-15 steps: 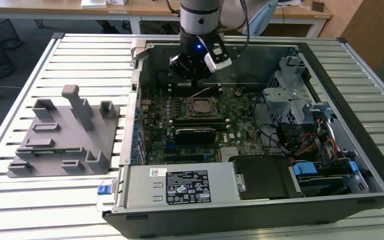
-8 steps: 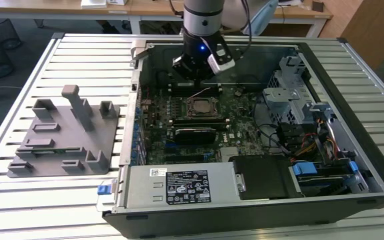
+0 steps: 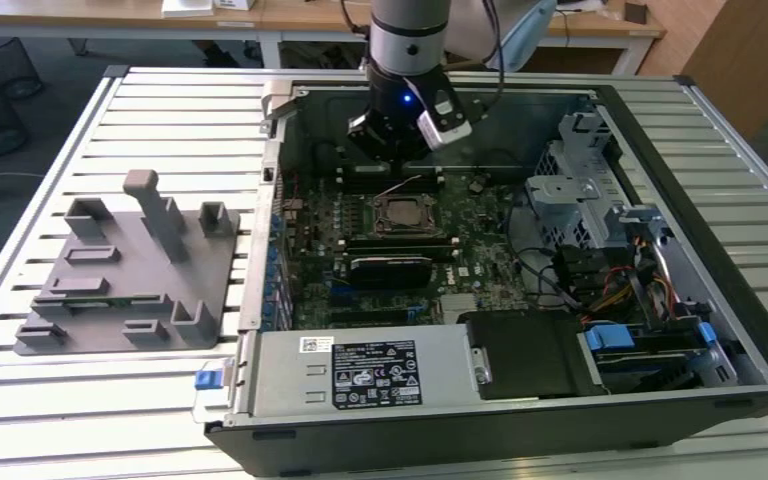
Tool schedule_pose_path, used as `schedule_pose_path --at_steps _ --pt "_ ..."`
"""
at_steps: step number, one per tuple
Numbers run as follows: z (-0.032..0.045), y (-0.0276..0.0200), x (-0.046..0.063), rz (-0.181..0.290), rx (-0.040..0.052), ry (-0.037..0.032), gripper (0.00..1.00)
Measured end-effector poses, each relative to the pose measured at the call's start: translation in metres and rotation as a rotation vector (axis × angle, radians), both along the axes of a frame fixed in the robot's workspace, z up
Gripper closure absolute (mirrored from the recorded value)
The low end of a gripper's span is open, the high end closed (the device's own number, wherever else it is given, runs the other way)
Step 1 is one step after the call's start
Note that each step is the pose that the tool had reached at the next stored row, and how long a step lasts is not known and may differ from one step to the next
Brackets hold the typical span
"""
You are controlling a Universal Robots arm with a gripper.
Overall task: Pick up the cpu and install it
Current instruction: 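Install the first cpu locking lever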
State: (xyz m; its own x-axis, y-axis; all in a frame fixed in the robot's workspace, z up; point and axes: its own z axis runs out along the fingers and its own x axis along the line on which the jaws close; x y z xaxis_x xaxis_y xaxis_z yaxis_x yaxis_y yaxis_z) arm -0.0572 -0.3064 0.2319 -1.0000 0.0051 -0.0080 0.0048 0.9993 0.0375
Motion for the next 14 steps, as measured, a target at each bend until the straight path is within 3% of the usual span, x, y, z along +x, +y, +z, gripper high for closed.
schedule_pose_path --at_steps 14 --pt "-0.0073 0.0039 0.012 0.0 0.0 0.0029 0.88"
